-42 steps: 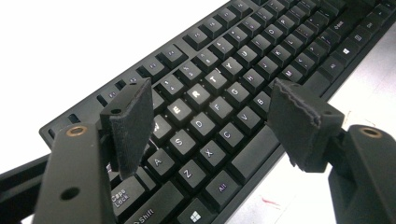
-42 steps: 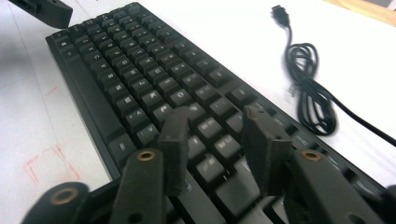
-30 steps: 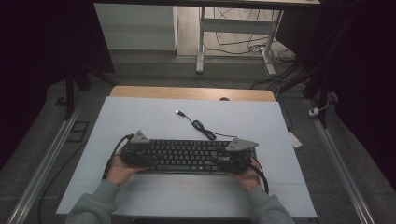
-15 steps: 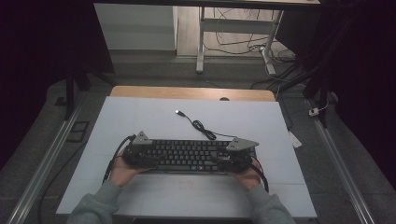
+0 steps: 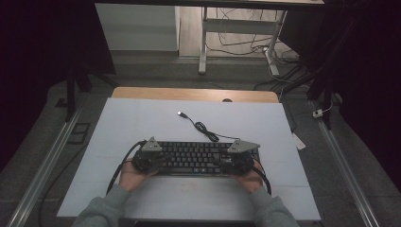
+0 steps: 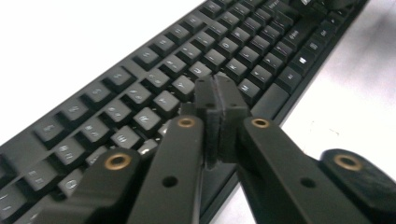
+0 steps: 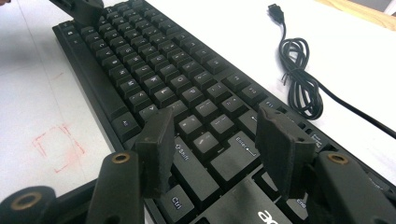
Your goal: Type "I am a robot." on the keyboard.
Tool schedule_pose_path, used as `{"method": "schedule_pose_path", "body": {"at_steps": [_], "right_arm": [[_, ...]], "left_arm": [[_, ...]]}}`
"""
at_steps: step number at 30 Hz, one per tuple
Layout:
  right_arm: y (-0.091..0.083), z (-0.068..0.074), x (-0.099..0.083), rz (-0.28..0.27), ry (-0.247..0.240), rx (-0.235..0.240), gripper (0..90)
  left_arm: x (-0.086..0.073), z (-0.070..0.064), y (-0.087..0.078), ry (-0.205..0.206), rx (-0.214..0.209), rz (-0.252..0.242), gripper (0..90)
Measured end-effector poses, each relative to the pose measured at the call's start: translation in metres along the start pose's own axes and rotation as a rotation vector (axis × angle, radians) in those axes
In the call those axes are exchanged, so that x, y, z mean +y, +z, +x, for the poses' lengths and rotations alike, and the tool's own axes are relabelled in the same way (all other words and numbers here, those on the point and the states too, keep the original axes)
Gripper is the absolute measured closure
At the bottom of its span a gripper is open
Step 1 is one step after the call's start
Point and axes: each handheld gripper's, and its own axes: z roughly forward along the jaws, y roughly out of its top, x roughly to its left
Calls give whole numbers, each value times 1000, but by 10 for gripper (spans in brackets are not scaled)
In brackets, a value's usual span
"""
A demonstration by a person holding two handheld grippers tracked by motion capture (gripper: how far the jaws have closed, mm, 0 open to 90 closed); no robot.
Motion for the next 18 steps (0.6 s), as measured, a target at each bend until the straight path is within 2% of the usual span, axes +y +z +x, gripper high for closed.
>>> {"method": "schedule_pose_path", "body": {"at_steps": [11,18], "right_arm": [[2,3,2,4,-7,13,476],[2,2,1,6,-7,10,476]], "left_arm": [[2,-10,21,33,-2,56,888],[2,-10,26,39,15,77,887]]}}
